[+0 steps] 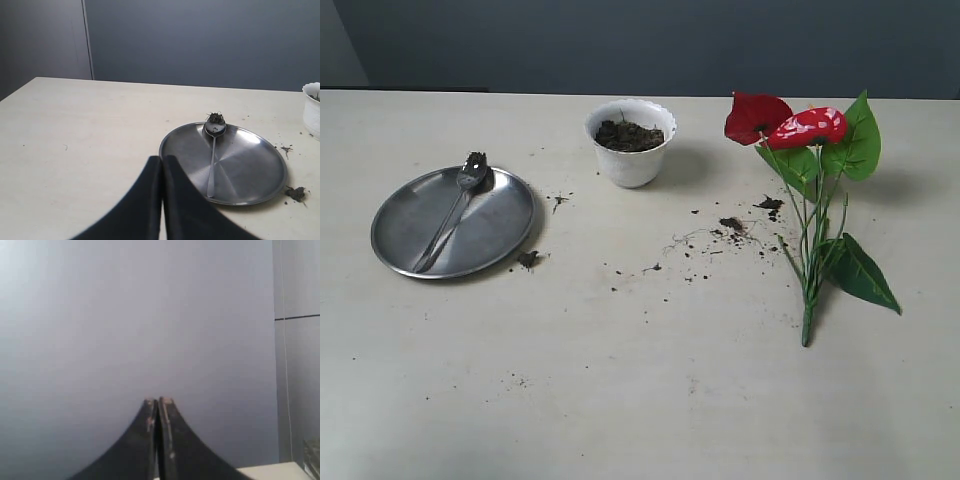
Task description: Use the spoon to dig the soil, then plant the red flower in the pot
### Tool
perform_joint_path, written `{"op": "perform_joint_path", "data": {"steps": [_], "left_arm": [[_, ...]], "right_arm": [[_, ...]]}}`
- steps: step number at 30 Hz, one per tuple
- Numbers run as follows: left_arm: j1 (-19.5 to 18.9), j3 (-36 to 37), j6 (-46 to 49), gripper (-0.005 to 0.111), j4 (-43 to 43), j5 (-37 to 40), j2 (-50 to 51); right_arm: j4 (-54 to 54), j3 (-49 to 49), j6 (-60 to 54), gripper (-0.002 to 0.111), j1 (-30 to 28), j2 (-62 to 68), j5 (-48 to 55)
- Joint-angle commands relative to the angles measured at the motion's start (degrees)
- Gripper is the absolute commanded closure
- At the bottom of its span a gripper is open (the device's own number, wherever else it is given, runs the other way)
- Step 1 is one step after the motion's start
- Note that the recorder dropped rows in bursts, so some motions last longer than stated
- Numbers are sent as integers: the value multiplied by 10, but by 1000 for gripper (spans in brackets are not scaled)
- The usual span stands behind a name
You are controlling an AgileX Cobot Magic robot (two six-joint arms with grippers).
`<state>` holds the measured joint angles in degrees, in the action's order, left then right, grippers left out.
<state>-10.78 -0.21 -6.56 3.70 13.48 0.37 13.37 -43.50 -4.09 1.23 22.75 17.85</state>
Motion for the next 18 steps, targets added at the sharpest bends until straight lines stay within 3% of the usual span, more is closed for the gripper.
{"op": "perform_joint_path", "data": {"steps": [1, 6, 13, 16, 18], "left_arm": [[0, 2, -4, 106, -1, -2, -4], [0, 2, -4, 106, -1, -2, -4], [0, 2, -4, 106, -1, -2, -4], [0, 2, -4, 106, -1, -2, -4], [0, 2, -4, 106, -1, -2, -4]], "right_arm": [[12, -2, -3, 109, 2, 13, 114], [12, -2, -5, 109, 2, 102, 265], [41, -2, -80, 109, 2, 277, 299], [98, -2, -145, 97, 2, 346, 288], [141, -2, -185, 77, 2, 394, 273]]}}
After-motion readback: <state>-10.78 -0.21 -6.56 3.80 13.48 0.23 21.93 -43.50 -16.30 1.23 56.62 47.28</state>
